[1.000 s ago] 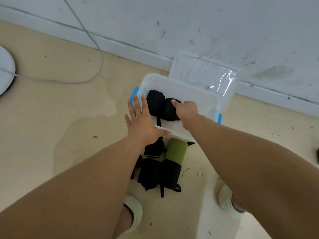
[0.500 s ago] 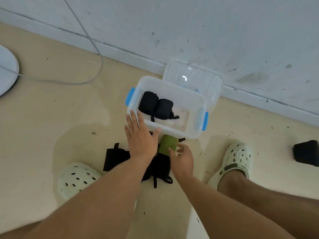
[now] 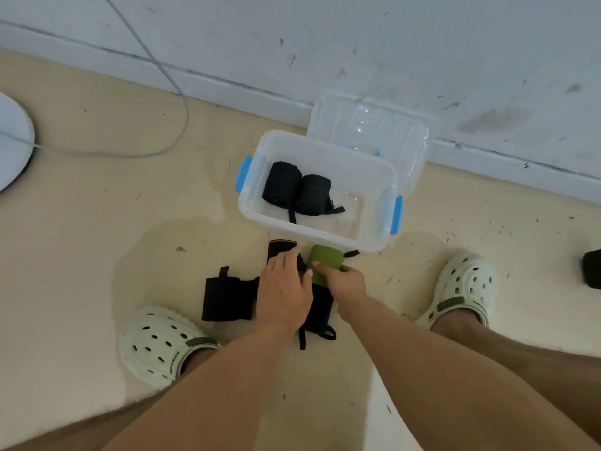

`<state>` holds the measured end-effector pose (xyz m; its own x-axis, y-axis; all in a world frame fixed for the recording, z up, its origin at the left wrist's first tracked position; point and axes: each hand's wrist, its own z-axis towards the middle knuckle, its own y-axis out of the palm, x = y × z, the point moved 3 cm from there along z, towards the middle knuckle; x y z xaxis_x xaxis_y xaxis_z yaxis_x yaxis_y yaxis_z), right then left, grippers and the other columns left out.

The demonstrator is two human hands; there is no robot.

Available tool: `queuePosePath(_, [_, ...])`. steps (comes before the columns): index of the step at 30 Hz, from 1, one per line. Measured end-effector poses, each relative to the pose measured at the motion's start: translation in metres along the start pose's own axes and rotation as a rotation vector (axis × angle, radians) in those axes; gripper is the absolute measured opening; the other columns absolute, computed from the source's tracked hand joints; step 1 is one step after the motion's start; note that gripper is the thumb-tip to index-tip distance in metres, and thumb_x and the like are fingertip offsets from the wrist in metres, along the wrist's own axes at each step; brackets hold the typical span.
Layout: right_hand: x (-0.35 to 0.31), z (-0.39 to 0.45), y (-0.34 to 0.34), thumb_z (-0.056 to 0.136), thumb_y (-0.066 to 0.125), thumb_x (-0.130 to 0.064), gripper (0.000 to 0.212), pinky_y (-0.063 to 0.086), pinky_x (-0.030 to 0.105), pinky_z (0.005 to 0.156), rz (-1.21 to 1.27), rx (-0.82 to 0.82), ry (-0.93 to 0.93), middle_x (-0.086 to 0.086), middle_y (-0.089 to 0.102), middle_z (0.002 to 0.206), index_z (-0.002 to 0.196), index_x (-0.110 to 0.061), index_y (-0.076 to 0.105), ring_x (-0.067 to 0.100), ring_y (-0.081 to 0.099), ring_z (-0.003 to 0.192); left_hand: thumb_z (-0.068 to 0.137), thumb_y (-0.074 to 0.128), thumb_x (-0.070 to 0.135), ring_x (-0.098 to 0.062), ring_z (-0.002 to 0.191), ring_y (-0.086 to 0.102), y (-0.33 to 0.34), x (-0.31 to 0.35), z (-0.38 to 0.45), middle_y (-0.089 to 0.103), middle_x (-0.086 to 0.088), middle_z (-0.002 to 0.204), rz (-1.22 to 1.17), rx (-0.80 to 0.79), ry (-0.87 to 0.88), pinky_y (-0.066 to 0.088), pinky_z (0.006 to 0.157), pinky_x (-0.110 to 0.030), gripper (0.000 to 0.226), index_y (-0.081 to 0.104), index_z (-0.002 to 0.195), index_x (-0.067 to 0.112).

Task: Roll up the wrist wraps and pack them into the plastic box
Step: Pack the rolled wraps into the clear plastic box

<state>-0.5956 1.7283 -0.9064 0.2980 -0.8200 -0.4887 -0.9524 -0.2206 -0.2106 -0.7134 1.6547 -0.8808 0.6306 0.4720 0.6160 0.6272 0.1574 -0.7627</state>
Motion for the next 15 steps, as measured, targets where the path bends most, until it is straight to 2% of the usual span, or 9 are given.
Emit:
queuePosePath(3, [0.004,0.0,-0.008,0.086,0.082,-0.029,0.032,0.043,0.022,0.056,0.006,0.063,-0.017,0.0,0.066,0.089,0.106,-0.012,0.063,0.012,0.06,0.077,0.101,0.058,0.026,-0.021,0.111,0.059,0.001,0.004,0.0,0.066,-0.002,0.118,0.016,-0.003,0.099,0.052,0.097,-0.041,0.031,0.062,0.128,0.013])
queuePosePath(6, [0.016,-0.002,-0.031,0.083,0.083,-0.035,0.048,0.046,0.025,0.06,-0.06,0.168,-0.043,0.001,0.066,0.097,0.118,-0.011,0.062,0.014,0.061,0.082,0.098,0.06,0.018,-0.02,0.096,0.059,-0.003,0.016,0.002,0.066,-0.002,0.105,0.019,0.018,0.187,0.055,0.085,-0.042,0.021,0.065,0.118,0.012])
queuePosePath(9, [0.02,-0.009,-0.065,0.08,0.085,-0.039,0.061,0.052,0.033,0.075,-0.131,0.306,-0.094,0.0,0.064,0.105,0.128,-0.013,0.057,0.019,0.061,0.089,0.096,0.062,0.013,-0.016,0.081,0.06,-0.008,0.034,0.005,0.066,0.0,0.092,-0.021,0.045,0.29,0.057,0.073,-0.039,0.012,0.066,0.107,0.013])
queuePosePath(11, [0.016,-0.017,-0.087,0.079,0.086,-0.038,0.063,0.054,0.034,0.076,-0.159,0.395,-0.144,-0.001,0.062,0.102,0.129,-0.014,0.055,0.018,0.061,0.088,0.096,0.063,0.013,-0.013,0.071,0.058,-0.012,0.044,0.008,0.064,0.004,0.083,-0.053,0.06,0.308,0.057,0.065,-0.037,0.007,0.066,0.102,0.014])
queuePosePath(13, [0.005,-0.028,-0.105,0.078,0.086,-0.034,0.059,0.052,0.03,0.071,-0.136,0.487,-0.197,-0.001,0.064,0.101,0.125,-0.016,0.056,0.016,0.061,0.082,0.094,0.064,0.011,-0.015,0.072,0.058,-0.017,0.053,0.013,0.064,0.003,0.085,-0.053,0.099,0.325,0.057,0.065,-0.038,0.008,0.066,0.102,0.013])
queuePosePath(15, [-0.011,-0.037,-0.12,0.074,0.087,-0.031,0.051,0.056,0.035,0.079,-0.031,0.598,-0.306,-0.004,0.064,0.098,0.115,-0.023,0.058,0.018,0.063,0.085,0.091,0.064,0.007,-0.019,0.085,0.061,-0.021,0.058,0.02,0.066,-0.001,0.096,-0.034,0.148,0.343,0.057,0.074,-0.039,0.017,0.065,0.107,0.011])
